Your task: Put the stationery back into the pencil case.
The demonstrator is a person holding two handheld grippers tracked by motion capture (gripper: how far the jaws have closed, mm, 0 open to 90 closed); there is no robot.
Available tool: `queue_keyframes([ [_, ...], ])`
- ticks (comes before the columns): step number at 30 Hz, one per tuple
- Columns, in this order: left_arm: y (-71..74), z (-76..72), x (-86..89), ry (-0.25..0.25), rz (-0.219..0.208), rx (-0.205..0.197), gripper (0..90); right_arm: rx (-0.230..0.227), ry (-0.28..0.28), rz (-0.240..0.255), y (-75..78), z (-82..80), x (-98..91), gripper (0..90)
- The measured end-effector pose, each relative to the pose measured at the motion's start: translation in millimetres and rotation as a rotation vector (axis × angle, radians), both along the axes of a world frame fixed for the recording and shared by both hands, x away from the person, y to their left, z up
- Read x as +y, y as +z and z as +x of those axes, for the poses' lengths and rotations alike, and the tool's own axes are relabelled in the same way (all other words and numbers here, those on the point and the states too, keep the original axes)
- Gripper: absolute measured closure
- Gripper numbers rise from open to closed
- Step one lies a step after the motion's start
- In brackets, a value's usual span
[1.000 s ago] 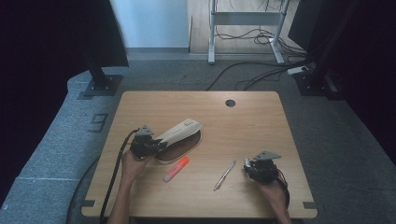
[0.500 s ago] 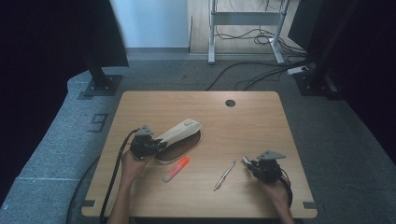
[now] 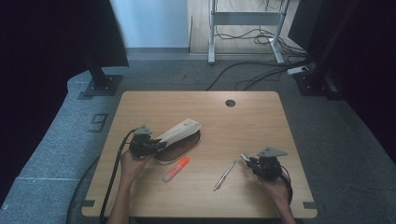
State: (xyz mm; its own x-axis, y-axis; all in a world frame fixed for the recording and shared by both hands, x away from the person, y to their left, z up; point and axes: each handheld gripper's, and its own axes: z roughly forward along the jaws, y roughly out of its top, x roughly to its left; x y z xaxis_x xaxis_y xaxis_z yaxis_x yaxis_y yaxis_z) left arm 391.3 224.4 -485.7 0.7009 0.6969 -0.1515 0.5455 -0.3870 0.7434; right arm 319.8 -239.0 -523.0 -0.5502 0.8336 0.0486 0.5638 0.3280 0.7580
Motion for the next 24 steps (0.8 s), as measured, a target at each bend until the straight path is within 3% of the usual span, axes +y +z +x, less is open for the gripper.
queue_keyframes([
  [12,1.0,0.4,1.6,0.006,-0.013,0.002,75.1,-0.015,0.049,0.014,9.2,13.6,16.7,72.6],
  [24,2.3,-0.2,2.3,0.010,-0.021,-0.007,75.4,-0.028,0.121,0.008,18.3,34.1,48.6,72.6],
])
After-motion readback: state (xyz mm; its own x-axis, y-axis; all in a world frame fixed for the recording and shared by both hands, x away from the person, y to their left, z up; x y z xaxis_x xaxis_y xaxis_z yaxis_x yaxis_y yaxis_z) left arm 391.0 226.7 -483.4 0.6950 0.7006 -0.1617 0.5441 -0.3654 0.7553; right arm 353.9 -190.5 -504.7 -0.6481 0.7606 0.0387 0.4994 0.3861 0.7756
